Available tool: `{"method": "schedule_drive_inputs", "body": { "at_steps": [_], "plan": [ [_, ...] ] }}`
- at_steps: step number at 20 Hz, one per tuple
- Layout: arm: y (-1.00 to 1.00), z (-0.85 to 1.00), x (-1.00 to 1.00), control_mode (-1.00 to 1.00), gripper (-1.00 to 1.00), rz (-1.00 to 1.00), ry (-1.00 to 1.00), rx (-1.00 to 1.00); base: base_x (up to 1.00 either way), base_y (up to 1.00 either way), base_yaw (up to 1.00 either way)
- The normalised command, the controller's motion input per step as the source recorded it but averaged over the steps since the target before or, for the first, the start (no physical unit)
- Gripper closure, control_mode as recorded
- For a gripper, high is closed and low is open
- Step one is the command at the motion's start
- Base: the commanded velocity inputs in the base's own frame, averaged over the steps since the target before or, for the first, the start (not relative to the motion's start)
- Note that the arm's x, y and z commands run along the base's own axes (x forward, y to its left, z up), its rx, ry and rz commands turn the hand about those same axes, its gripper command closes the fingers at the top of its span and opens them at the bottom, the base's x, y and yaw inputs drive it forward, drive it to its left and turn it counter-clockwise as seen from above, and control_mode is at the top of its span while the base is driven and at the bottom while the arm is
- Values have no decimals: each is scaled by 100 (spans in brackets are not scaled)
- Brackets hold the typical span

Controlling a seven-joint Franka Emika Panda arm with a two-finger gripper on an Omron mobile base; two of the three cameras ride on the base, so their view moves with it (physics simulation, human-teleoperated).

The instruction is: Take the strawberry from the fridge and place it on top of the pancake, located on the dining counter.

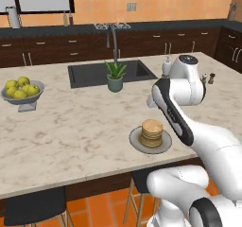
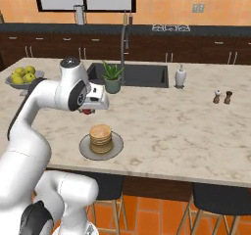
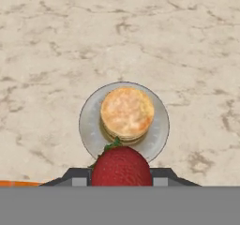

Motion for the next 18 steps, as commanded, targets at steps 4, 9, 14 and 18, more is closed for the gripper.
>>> {"method": "schedule_drive_inputs", "body": {
  "at_steps": [4,9,14,18],
  "plan": [
    [0,-58,69,-100,100,0,0,-2,0,0,0],
    [-3,-56,12,-100,100,0,1,-3,0,0,0],
    [-1,-39,6,-100,100,0,2,-4,0,0,0],
    [0,-29,28,-100,100,0,0,-4,0,0,0]
  ]
}}
